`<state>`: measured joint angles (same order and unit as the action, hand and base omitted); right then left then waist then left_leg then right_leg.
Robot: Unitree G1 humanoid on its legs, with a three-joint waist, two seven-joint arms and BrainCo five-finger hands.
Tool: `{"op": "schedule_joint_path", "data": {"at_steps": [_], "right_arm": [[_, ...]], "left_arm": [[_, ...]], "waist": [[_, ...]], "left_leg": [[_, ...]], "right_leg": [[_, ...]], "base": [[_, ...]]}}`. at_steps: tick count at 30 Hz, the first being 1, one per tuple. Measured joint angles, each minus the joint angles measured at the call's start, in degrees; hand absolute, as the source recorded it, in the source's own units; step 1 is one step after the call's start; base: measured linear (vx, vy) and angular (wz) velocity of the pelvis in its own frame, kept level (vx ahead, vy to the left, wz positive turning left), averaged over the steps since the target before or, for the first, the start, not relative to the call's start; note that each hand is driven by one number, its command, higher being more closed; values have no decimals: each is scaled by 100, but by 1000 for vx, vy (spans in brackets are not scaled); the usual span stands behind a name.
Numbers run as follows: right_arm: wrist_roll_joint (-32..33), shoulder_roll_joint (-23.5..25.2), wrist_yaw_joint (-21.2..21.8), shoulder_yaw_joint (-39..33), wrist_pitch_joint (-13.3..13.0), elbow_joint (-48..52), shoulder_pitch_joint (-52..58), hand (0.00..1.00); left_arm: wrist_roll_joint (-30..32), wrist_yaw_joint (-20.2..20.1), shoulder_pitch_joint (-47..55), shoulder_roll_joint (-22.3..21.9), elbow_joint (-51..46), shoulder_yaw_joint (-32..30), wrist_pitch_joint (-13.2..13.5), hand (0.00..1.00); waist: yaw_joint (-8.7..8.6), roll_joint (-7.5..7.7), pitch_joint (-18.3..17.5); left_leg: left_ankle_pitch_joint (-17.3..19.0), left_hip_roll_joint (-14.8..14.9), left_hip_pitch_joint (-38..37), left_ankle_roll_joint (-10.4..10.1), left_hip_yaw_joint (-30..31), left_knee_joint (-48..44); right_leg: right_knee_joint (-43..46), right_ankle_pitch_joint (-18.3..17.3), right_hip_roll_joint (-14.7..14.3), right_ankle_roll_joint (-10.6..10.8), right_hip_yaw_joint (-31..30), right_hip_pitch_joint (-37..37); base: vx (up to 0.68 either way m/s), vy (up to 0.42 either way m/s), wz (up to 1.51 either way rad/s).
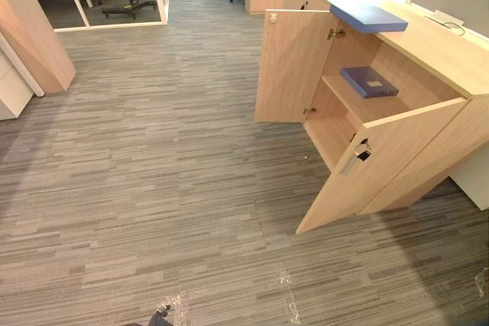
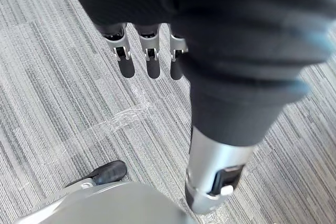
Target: Walk over to the cabinet, pick up the folder, carry it to the office cabinet, place the folder inside the office cabinet, then close the office cabinet door
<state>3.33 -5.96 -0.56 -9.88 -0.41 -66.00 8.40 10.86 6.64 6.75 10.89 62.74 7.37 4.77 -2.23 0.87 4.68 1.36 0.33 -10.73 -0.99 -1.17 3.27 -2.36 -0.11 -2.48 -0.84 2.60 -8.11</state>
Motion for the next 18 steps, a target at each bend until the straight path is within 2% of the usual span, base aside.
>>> {"op": "schedule_joint_path", "data": {"at_steps": [5,7,9,10,11,12,14,16,17,18], "right_arm": [[0,-4,13,22,-4,9,-48,0],[1,8,14,31,-26,8,-131,0],[9,26,32,-57,-85,49,-213,0],[12,50,35,-109,-84,84,-212,0],[18,48,36,-153,-77,124,-210,0],[23,51,32,-135,-74,133,-212,0],[32,62,4,-183,-65,168,-187,0],[42,60,-7,-242,-52,176,-192,0],[57,53,-18,-243,-52,213,-195,0],[58,52,-25,-252,-53,232,-207,0]], "left_arm": [[60,-9,-66,18,-31,33,1,0],[74,-12,-178,50,-41,27,1,0],[71,-31,-259,0,-283,-340,24,0],[46,-43,-273,-45,-345,-524,25,0],[-33,-36,-277,-148,-559,-880,31,0],[-87,-32,-230,-167,-653,-1046,31,0],[-252,1,-200,-162,-659,-1070,35,0],[-365,44,-202,-164,-658,-1072,47,0],[-405,70,-197,-167,-648,-1073,48,0],[-419,82,-185,-168,-639,-1074,48,0]], "waist": [[1,0,146],[3,20,273],[36,36,529],[36,53,587],[32,34,671],[47,56,691],[52,56,696],[75,62,695],[79,62,693],[78,59,692]], "left_leg": [[18,0,-1,-26,-9,-72],[290,1,323,-77,3,-705],[884,128,1070,-394,-134,-2353],[959,194,1350,-383,-272,-2953],[1112,470,1878,-185,-615,-4210],[1258,765,2190,-133,-887,-4895],[1310,1022,2394,-100,-1123,-4756],[1228,1026,2501,-153,-1180,-3779],[1001,996,2494,-191,-1152,-2867],[753,1004,2469,-312,-1089,-1977]], "right_leg": [[87,-24,4,-13,-8,-24],[399,-175,25,-51,8,137],[977,-584,-3,-221,47,353],[1110,-669,3,-245,66,392],[1361,-822,-23,-289,87,411],[1519,-948,-11,-317,105,380],[1579,-1084,98,-226,68,239],[1606,-1186,337,-128,-13,234],[1603,-1257,490,-56,-136,257],[1590,-1327,633,37,-243,271]], "base": [[-59,-4,0],[-67,-21,7],[-126,-34,13],[-138,-37,12],[-87,-47,8],[-55,-54,5],[54,-1,3],[136,120,-16],[213,238,-30],[237,270,-32]]}}
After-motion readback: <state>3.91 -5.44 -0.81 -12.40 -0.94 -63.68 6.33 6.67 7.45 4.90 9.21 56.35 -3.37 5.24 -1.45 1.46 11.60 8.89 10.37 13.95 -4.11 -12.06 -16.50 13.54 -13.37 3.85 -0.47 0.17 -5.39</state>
